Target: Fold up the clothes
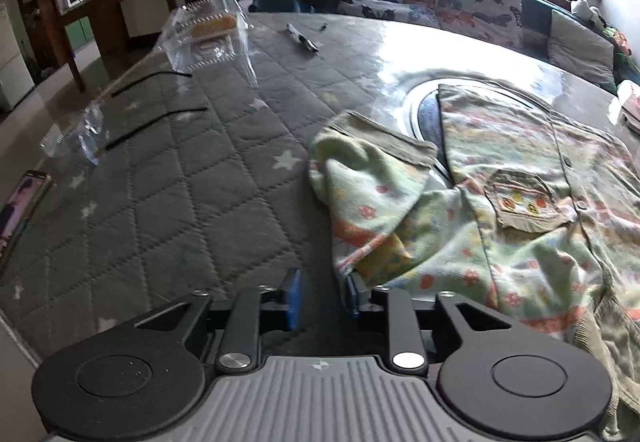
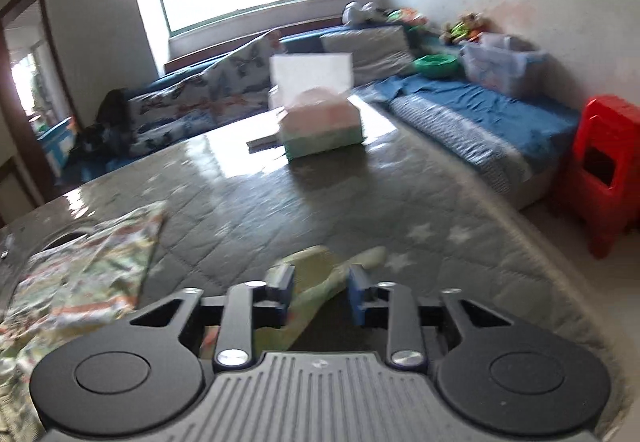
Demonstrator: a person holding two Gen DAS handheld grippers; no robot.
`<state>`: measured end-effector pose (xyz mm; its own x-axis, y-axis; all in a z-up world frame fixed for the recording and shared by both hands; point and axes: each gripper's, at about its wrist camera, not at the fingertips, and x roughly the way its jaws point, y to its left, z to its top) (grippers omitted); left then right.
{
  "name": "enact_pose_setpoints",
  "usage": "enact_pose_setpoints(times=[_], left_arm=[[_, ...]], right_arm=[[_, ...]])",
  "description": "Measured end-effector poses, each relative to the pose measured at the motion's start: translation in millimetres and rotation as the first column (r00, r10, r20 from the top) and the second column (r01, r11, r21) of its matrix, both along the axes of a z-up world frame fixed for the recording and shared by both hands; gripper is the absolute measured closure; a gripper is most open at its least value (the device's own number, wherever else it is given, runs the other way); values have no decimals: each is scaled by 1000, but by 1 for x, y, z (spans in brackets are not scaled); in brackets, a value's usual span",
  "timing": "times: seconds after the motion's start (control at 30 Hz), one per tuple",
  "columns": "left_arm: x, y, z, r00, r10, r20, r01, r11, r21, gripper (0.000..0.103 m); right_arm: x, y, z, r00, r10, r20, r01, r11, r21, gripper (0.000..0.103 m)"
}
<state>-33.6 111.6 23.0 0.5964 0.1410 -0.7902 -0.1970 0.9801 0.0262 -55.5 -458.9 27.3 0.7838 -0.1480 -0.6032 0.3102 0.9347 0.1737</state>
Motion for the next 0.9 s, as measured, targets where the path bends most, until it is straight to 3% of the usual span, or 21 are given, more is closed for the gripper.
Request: enact_pose_setpoints(times=[0.13,0.27,0.57,0.9], left_arm=[[-1,4,9,1000,9,26,-9,1000,17,57],[-1,1,18,998,-4,58,2,1000,22,56],[7,-3,24,996,-17,93,17,1000,5,57],[56,-67,6,966,-239,98,242,970,-26,58]], right_arm=[[6,5,8,999,33,14,-33,999,-14,68],[13,10,15,997,67,27,-66,997,-28,68],[65,72,4,957,290,-18,-290,957,6,68],[126,120,-16,918,389,-84,-388,921,23,68]])
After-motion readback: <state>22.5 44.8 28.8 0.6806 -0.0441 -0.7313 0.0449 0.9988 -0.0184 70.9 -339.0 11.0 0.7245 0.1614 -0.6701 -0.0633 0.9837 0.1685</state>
